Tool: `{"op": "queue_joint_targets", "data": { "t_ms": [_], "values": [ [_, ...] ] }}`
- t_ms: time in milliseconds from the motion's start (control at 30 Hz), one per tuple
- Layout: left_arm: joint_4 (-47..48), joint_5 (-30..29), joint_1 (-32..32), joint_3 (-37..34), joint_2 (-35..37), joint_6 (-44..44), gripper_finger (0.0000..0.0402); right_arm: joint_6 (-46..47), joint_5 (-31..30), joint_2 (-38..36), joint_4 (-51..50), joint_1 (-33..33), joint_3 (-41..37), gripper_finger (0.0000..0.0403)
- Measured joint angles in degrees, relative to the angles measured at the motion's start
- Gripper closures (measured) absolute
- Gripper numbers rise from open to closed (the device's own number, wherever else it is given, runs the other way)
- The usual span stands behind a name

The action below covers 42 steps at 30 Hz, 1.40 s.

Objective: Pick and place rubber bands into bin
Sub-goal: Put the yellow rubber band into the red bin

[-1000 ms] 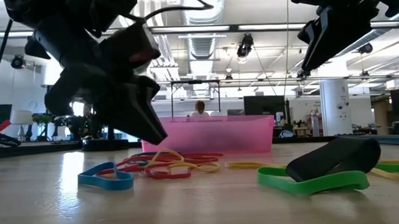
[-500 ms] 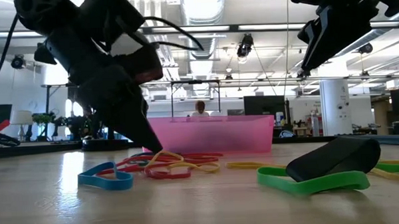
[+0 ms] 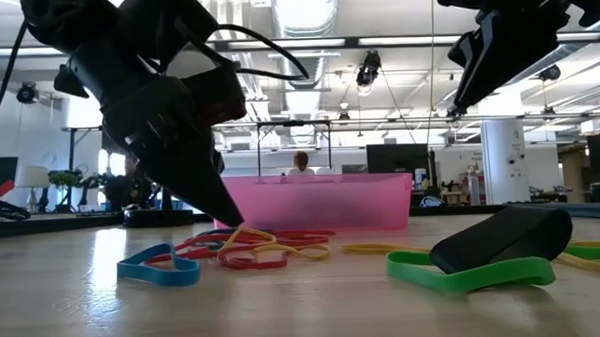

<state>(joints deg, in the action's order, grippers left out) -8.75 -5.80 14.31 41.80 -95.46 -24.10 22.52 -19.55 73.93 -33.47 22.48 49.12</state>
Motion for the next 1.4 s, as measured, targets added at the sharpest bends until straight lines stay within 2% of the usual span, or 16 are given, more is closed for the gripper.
{"op": "queue_joint_targets", "data": {
  "t_ms": [533, 867, 1033, 1400],
  "values": [
    [-0.6, 1.5, -0.1, -0.4, 0.0, -2.8, 0.0327, 0.0, 0.0, 0.0, 1.1, 0.0, -0.1, 0.0337],
    [-5.6, 3.6, -0.1, 0.8, -5.8, -2.3, 0.0327, 0.0, 0.0, 0.0, 1.4, 0.2, -0.3, 0.0329],
    [-6.1, 3.7, -0.1, 0.6, -5.3, -0.9, 0.0327, 0.0, 0.0, 0.0, 1.2, 0.3, -0.4, 0.0326],
    [-0.6, 3.5, -0.1, 0.2, -1.7, -1.5, 0.0327, 0.0, 0.0, 0.0, 1.2, 0.6, -1.4, 0.0339]
  ]
}}
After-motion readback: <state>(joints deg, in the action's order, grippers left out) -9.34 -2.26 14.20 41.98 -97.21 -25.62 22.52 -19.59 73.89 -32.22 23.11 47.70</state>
